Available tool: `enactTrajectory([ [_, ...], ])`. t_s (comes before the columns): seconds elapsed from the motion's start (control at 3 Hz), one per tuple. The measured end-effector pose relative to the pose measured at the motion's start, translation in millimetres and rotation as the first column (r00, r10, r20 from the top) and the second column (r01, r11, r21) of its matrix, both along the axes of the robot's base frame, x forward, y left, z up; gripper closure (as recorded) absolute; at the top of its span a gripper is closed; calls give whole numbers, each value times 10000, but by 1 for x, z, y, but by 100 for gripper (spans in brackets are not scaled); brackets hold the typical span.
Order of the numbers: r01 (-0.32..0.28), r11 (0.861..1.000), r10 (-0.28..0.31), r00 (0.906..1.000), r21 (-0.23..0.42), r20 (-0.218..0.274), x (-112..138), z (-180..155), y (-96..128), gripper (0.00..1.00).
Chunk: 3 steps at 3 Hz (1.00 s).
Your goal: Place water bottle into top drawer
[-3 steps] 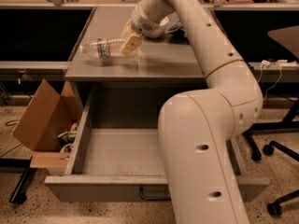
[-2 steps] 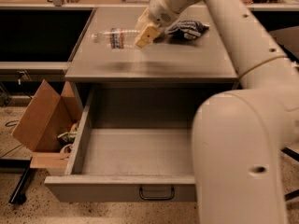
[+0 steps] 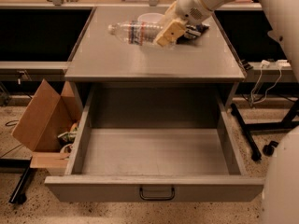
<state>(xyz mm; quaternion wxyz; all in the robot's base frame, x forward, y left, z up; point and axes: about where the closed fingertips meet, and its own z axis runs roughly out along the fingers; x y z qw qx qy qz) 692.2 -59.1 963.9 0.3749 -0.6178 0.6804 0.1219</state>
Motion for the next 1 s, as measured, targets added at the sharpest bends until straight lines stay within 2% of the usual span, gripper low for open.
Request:
enactTrajectory([
  [0.33, 41, 10000, -44, 9991, -60, -430, -12, -23, 0, 100],
  [0.67, 410, 9991, -399, 9962, 135, -769, -44, -35, -6, 100],
  [1.0, 679, 9977, -655, 9821, 78, -1765, -90, -79, -16, 100],
])
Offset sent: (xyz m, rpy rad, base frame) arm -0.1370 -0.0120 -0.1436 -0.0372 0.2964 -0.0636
